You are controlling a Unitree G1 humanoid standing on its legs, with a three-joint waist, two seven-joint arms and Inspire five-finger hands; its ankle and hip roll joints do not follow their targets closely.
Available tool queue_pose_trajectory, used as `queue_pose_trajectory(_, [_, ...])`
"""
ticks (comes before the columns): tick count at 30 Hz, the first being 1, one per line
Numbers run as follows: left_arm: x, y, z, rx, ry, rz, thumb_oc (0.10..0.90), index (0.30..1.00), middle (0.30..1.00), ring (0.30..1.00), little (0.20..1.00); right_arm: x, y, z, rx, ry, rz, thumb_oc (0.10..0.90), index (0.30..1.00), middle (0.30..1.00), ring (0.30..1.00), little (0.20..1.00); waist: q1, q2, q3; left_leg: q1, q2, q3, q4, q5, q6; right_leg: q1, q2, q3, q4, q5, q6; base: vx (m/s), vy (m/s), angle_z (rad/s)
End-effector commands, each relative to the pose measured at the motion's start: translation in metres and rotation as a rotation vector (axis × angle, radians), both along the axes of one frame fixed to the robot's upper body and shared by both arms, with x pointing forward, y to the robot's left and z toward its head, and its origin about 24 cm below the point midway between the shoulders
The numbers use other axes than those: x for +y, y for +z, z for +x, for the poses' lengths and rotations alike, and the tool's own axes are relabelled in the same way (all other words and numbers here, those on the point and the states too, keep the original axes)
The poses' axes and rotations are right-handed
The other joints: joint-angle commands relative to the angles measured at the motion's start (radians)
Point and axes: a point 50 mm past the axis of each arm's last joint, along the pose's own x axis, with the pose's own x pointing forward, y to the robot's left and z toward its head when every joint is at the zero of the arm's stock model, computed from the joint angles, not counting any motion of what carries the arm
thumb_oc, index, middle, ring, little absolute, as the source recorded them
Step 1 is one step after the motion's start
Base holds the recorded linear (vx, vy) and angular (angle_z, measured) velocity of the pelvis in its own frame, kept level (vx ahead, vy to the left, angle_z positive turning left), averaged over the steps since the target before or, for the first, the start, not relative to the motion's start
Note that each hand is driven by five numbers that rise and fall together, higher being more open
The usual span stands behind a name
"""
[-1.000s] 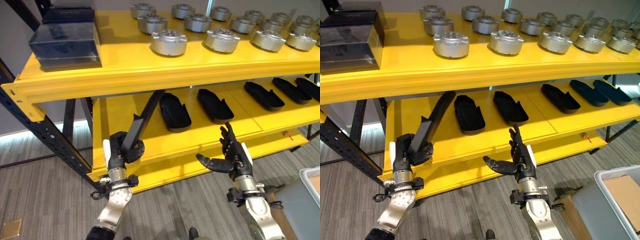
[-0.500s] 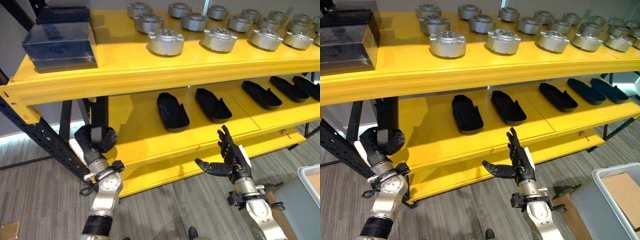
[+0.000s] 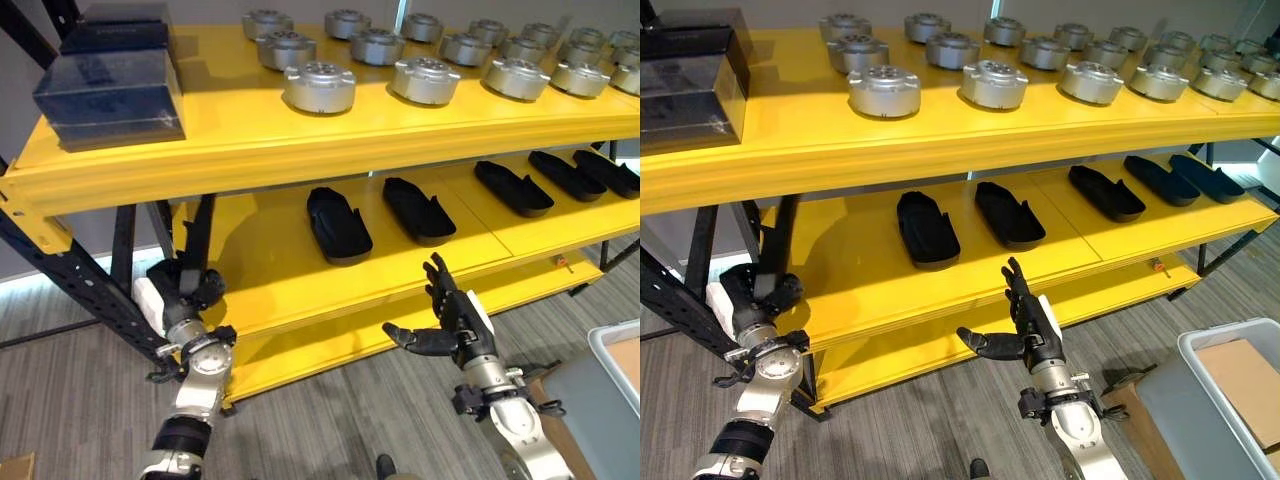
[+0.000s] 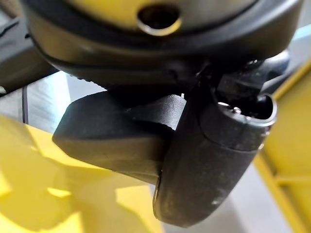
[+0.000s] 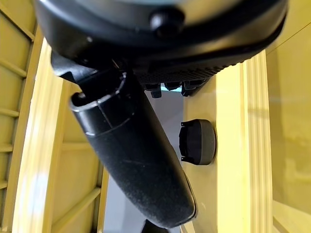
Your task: Move parts from the plastic box to the shelf.
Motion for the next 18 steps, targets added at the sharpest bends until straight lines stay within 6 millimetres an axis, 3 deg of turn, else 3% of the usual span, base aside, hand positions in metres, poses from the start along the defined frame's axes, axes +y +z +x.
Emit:
queue_pose_trajectory(1, [0.047,0.11,0.043,-0.269,0.053,0.272,0.4,0.3,0.3,0.3,0.3,0.01,0.059,0.009,-0.298,0.085,0.004,0.9,1.0,1.0,1.0,1.0,0.015,0.006,-0.024,0.066,0.02,0.052,-0.008,-0.045,0.014,-0.003,-0.01,0.006,0.051,-0.038,0.002,0.0,0.0,0.0])
queue_pose_trajectory(9, [0.06,0.103,0.052,-0.172,0.096,0.188,0.4,0.3,0.3,0.3,0.3,0.013,0.059,0.006,-0.29,0.111,-0.006,0.9,1.0,1.0,1.0,1.0,0.016,0.011,-0.006,0.073,0.016,0.047,-0.008,-0.046,0.014,0.012,-0.015,-0.003,0.043,-0.034,0.005,0.0,-0.002,0.0])
queue_pose_trajectory(18, [0.06,0.098,0.059,-0.16,0.136,0.058,0.4,0.3,0.3,0.3,0.3,0.011,0.057,0.003,-0.276,0.109,-0.005,0.9,1.0,1.0,1.0,1.0,0.022,0.009,0.014,0.075,0.013,0.044,-0.008,-0.04,0.017,0.021,-0.018,-0.007,0.038,-0.026,0.006,0.0,0.0,0.0])
